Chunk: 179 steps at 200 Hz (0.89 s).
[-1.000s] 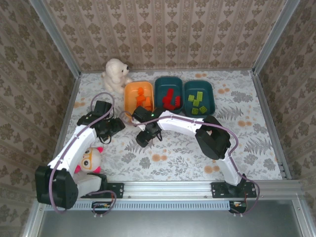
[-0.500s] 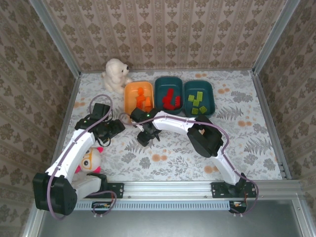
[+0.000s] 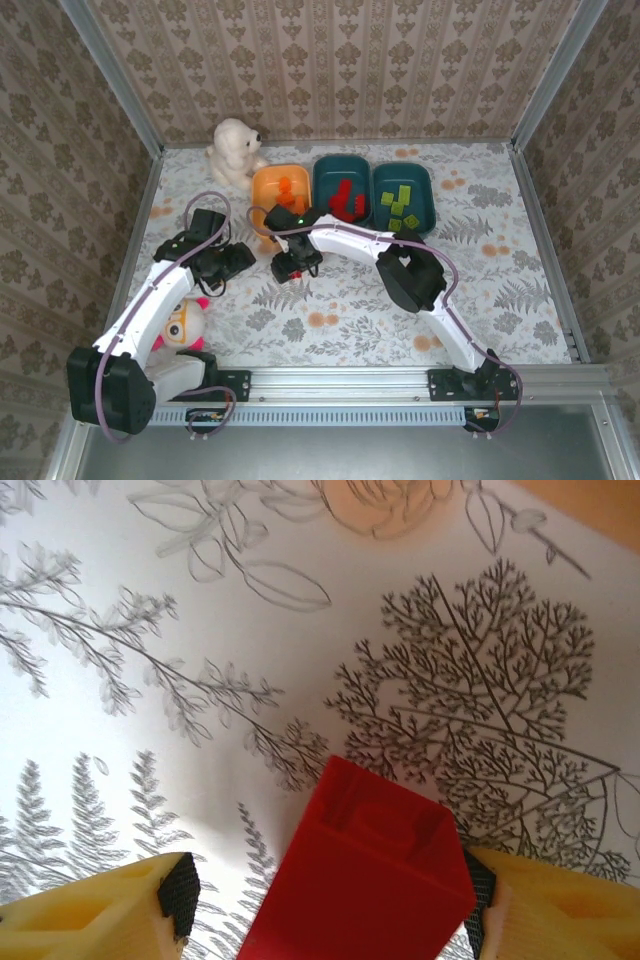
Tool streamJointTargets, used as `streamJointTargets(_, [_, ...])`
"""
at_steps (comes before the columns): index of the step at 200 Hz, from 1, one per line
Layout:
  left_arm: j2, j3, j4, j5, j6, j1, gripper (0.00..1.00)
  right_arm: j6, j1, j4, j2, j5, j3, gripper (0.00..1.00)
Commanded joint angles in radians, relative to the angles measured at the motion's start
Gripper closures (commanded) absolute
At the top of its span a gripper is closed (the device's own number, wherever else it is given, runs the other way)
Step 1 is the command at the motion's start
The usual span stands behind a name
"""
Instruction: Sort the legos into containers by color
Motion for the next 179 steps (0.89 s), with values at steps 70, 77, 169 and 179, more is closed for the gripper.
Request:
streamJointTargets(70, [-0.031,0.006,-0.007,0.002,-0.013,-0.051,0.31,0.030,0.005,-0.068,0.002,0.073,0.078,0.71])
streamJointTargets(77, [-0.029,0.009,0.001,0.007,-0.007,-0.059,0.31,0.031,0.002,-0.053,-0.041,0.086,0.057,0.71])
streamJointTargets(169, [0.138,0.118,0.208,0.100,0.067,-0.236,0.31,0.205,-0.317,0.162,-0.225,0.015,0.017,0.75])
streamJointTargets(179, [0.153,0.140,0.225,0.109,0.078,-0.238,0.31,0.219,-0.342,0.177,-0.169,-0.003,0.077,0.75])
